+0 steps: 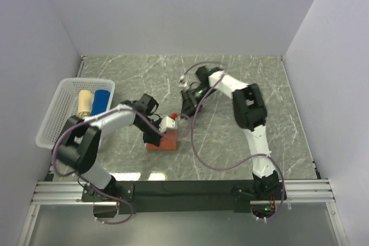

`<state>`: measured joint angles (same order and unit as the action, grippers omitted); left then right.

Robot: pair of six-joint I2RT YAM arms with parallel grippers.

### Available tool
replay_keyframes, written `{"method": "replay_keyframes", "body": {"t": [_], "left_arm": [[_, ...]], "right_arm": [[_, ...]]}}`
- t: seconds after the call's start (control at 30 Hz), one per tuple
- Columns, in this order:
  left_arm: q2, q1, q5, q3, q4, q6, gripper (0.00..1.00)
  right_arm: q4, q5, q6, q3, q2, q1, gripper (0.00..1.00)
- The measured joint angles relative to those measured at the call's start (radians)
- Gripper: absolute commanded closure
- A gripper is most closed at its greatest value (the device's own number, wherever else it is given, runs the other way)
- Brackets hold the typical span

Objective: Roll the towels
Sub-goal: Roll the towel

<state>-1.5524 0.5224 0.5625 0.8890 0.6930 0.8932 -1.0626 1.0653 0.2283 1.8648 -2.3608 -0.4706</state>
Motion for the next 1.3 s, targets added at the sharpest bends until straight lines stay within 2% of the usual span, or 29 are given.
{"method": "replay_keyframes", "body": {"t": [0.2,0.37,0.5,0.57,0.63,0.77,0.8,0.83,1.03,1.3], "left_arm": [[-0.231,-0.126,0.143,0.216,0.243,0.005,0.99],[-0.427,-0.177,0.211,0.402,0.435,0.017,0.99],[-0.59,-0.214,0.264,0.549,0.592,0.029,0.99],[-0.656,-0.23,0.284,0.611,0.658,0.03,0.99],[-0.704,-0.241,0.299,0.654,0.709,0.033,0.99],[-0.751,-0.247,0.305,0.703,0.766,0.043,0.99],[-0.76,-0.247,0.305,0.714,0.777,0.048,0.99],[-0.769,-0.247,0.305,0.723,0.788,0.052,0.99],[-0.788,-0.251,0.312,0.739,0.812,0.066,0.99],[-0.807,-0.259,0.325,0.748,0.828,0.074,0.99]], "right_arm": [[0.171,-0.083,-0.048,-0.169,0.283,0.166,0.44],[0.275,-0.144,-0.035,-0.385,0.517,0.178,0.49],[0.324,-0.206,0.004,-0.508,0.637,0.147,0.5],[0.359,-0.266,0.038,-0.556,0.686,0.102,0.49],[0.383,-0.336,0.072,-0.593,0.724,0.033,0.43],[0.439,-0.495,0.148,-0.637,0.778,-0.164,0.34],[0.463,-0.538,0.169,-0.644,0.785,-0.218,0.24],[0.486,-0.584,0.189,-0.649,0.788,-0.266,0.23],[0.658,-0.805,0.328,-0.681,0.761,-0.48,0.21],[0.776,-0.918,0.475,-0.679,0.607,-0.565,0.23]]}}
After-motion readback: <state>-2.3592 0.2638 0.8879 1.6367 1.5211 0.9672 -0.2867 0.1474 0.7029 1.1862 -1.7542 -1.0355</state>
